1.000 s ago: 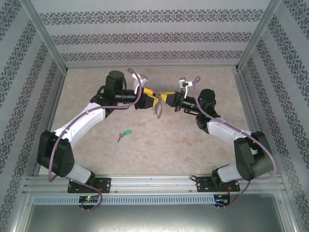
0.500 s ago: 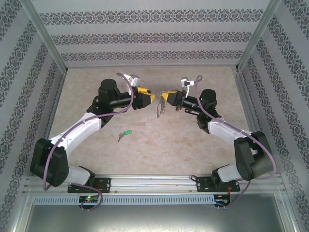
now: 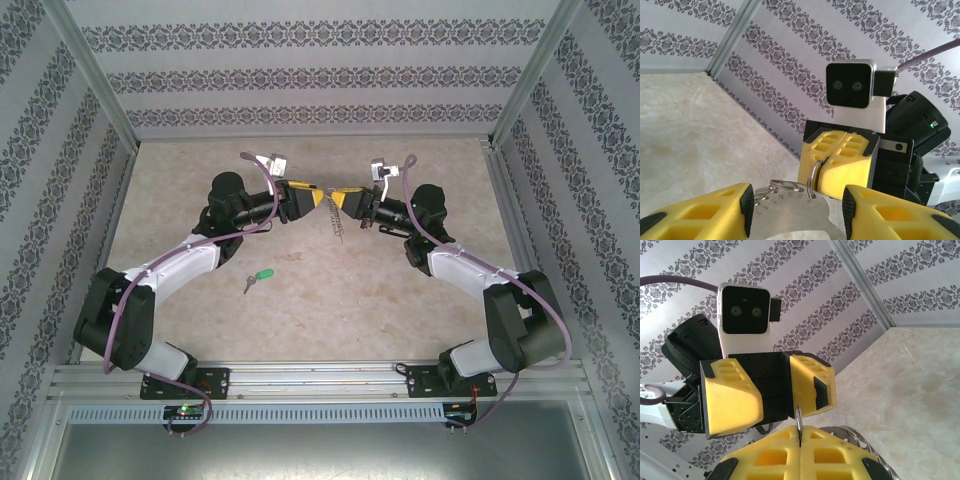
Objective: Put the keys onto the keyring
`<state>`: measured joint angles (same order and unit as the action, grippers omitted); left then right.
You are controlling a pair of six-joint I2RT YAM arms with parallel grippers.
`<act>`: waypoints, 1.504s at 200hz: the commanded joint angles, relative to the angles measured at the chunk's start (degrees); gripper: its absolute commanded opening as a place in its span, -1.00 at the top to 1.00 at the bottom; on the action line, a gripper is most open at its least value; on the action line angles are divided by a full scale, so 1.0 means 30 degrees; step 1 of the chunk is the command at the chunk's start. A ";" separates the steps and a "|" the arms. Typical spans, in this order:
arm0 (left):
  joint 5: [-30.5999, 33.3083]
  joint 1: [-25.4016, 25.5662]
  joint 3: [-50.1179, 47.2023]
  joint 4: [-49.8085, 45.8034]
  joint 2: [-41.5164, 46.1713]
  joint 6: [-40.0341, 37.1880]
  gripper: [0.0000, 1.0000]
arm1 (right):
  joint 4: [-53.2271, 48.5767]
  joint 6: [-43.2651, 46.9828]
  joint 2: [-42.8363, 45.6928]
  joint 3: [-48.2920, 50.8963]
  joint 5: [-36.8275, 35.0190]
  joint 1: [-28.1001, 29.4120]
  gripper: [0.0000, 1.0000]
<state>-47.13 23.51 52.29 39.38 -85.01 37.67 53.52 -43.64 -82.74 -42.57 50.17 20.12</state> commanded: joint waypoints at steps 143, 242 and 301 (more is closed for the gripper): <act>-0.1112 -0.0171 -0.0487 0.3425 -0.0819 0.1645 0.24 | 0.1782 -0.0710 -0.0997 -0.1278 -0.0142 0.0644 1.00; -0.1116 -0.0162 -0.0583 0.3759 -0.0871 0.1667 0.33 | 0.2522 -0.1274 -0.1483 -0.1367 0.0017 0.0755 1.00; -0.1001 -0.0160 -0.0429 0.4071 -0.1036 0.1826 0.36 | 0.2464 -0.1176 -0.1514 -0.1329 0.0151 0.0823 1.00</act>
<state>-49.43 23.51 50.57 46.89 -87.53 42.48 57.28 -46.81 -86.96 -45.01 50.17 21.65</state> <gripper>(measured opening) 0.317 0.065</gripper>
